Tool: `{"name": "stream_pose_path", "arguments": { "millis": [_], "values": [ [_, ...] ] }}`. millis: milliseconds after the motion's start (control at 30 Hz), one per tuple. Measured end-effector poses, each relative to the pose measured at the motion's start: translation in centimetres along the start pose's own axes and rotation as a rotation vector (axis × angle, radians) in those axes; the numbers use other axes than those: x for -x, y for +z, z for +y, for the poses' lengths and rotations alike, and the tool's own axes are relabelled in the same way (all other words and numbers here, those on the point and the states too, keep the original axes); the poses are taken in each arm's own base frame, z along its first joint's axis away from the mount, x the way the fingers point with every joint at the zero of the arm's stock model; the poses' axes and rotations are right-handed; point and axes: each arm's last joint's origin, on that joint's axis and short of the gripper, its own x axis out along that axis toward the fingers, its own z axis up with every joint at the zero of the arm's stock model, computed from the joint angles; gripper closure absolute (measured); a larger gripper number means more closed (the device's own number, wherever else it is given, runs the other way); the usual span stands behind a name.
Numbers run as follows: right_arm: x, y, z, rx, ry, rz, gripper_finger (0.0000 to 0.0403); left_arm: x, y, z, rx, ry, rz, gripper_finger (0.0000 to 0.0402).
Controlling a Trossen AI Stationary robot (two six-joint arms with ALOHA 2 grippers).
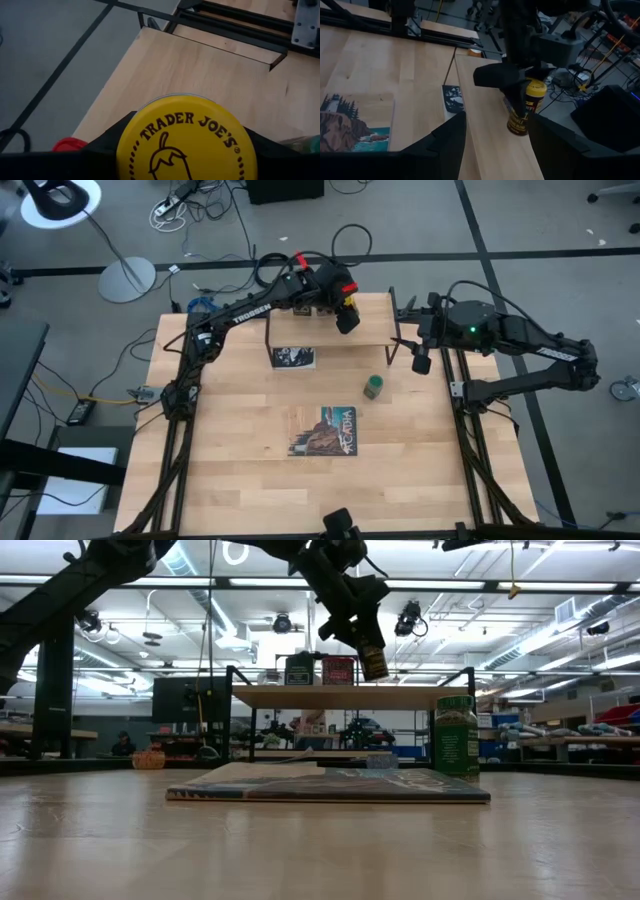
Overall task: Shelf spices
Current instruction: Put the yellow seasoning bottle on the shelf
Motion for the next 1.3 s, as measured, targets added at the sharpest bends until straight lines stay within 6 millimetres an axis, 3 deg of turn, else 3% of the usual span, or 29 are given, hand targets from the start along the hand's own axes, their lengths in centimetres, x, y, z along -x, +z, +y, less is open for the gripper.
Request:
{"name": "stream_pose_path", "arguments": {
  "millis": [433, 767, 1033, 1300],
  "values": [
    [-0.2, 0.1, 0.0, 0.000, 0.001, -0.002, 0.0194, 0.0, -0.3, 0.4, 0.006, -0.014, 0.034, 0.0188],
    [-0.2, 0.1, 0.0, -0.009, 0.001, -0.002, 0.0194, -1.3, -1.2, 0.5, 0.013, -0.021, 0.094, 0.0189],
    [-0.2, 0.0, 0.1, -0.005, 0.002, 0.001, 0.0194, -1.3, -1.2, 0.5, 0.011, -0.022, 0.094, 0.0155],
    [-0.2, 0.0, 0.1, -0.001, 0.005, 0.009, 0.0194, -1.2, -0.5, 0.3, 0.007, -0.061, 0.034, 0.0148]
  ]
}}
